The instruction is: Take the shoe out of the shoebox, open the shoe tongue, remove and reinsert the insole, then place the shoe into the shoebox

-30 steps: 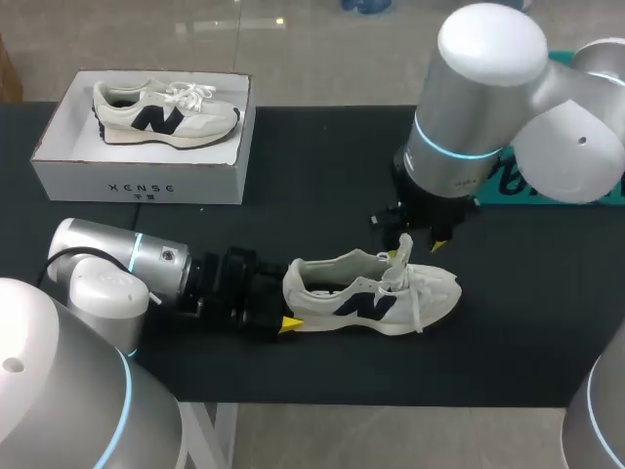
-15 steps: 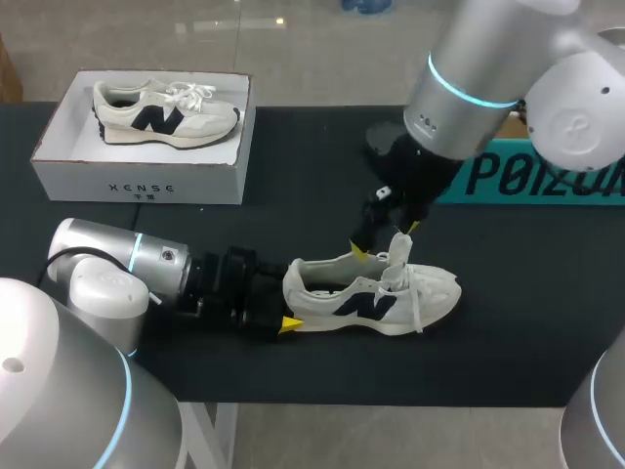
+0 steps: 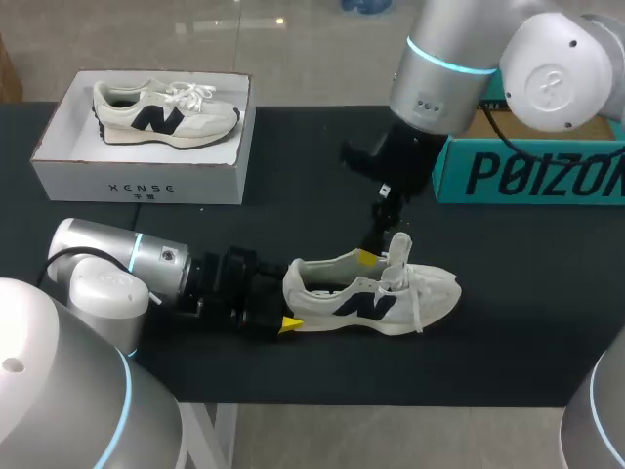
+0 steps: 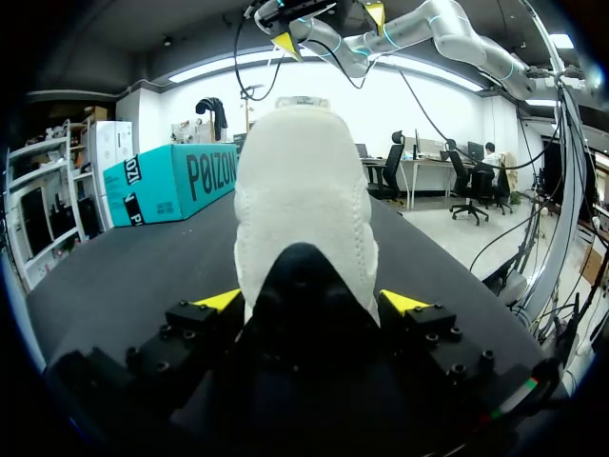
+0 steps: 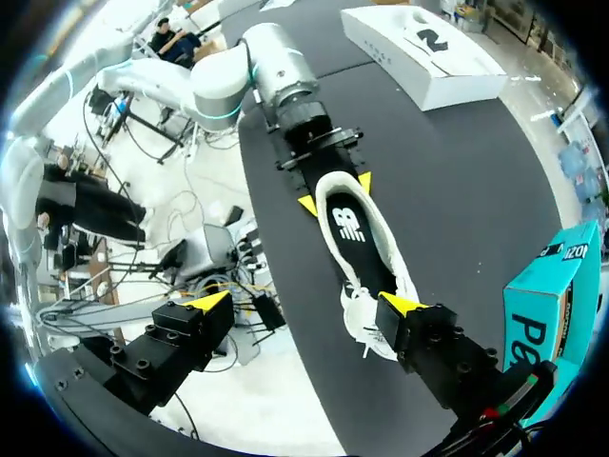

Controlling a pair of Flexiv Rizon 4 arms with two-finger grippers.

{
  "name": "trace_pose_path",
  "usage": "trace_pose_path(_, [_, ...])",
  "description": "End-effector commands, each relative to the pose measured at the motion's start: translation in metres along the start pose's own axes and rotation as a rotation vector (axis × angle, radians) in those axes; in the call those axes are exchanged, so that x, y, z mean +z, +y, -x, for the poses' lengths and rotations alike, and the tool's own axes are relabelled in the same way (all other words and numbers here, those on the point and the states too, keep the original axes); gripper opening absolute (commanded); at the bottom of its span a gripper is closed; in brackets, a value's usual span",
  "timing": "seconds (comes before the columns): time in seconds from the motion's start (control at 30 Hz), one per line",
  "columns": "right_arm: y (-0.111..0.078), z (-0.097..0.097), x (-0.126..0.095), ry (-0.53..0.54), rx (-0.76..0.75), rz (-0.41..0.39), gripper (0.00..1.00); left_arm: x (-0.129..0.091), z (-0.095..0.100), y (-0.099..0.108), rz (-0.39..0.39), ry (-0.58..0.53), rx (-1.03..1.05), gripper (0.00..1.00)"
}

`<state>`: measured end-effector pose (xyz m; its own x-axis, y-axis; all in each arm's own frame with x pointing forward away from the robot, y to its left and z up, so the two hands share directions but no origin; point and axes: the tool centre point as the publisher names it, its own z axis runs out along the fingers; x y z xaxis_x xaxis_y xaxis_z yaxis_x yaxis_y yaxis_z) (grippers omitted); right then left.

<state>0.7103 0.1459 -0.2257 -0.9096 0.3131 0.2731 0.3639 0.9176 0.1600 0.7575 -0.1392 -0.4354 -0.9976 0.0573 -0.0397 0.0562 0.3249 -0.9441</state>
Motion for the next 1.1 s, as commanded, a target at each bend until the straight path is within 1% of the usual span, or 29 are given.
trace_pose_path(0.03, [0.009,0.003,-0.002,0.151,-0.457,-0.216,0.31,0.003,0.0,0.004,0.0,-0.003,0.0,0.0])
trace_pose_path(0.07, [0.012,0.002,-0.003,0.148,-0.447,-0.263,0.0,0.003,0.0,0.004,0.0,-0.003,0.0,0.0])
trace_pose_path(0.2, [0.013,0.002,0.0,0.145,-0.418,-0.287,0.0,0.003,0.0,0.004,0.0,-0.003,0.0,0.0])
trace_pose_path(0.27, [0.014,0.003,0.003,0.131,-0.398,-0.323,0.0,0.003,0.0,0.004,0.0,-0.003,0.0,0.0])
trace_pose_path(0.33, [0.014,0.007,0.008,0.123,-0.406,-0.332,0.0,0.003,0.0,0.004,0.0,-0.003,0.0,0.0])
trace_pose_path(0.4, [0.013,0.01,0.014,0.116,-0.393,-0.362,0.0,0.003,0.0,0.004,0.0,-0.003,0.0,0.0])
trace_pose_path(0.57, [0.005,0.021,0.025,0.083,-0.38,-0.387,0.0,0.003,0.0,0.004,0.0,-0.003,0.0,0.0])
trace_pose_path(0.77, [-0.005,0.03,0.027,0.013,-0.388,-0.351,0.0,0.003,0.0,0.004,0.0,-0.003,0.0,0.0])
trace_pose_path(0.93, [-0.007,0.032,0.026,-0.019,-0.417,-0.327,0.0,0.003,0.0,0.004,0.0,-0.003,0.0,0.0])
trace_pose_path(1.1, [-0.012,0.04,0.037,-0.034,-0.393,-0.302,0.0,0.003,0.0,0.004,0.0,-0.003,0.0,0.0])
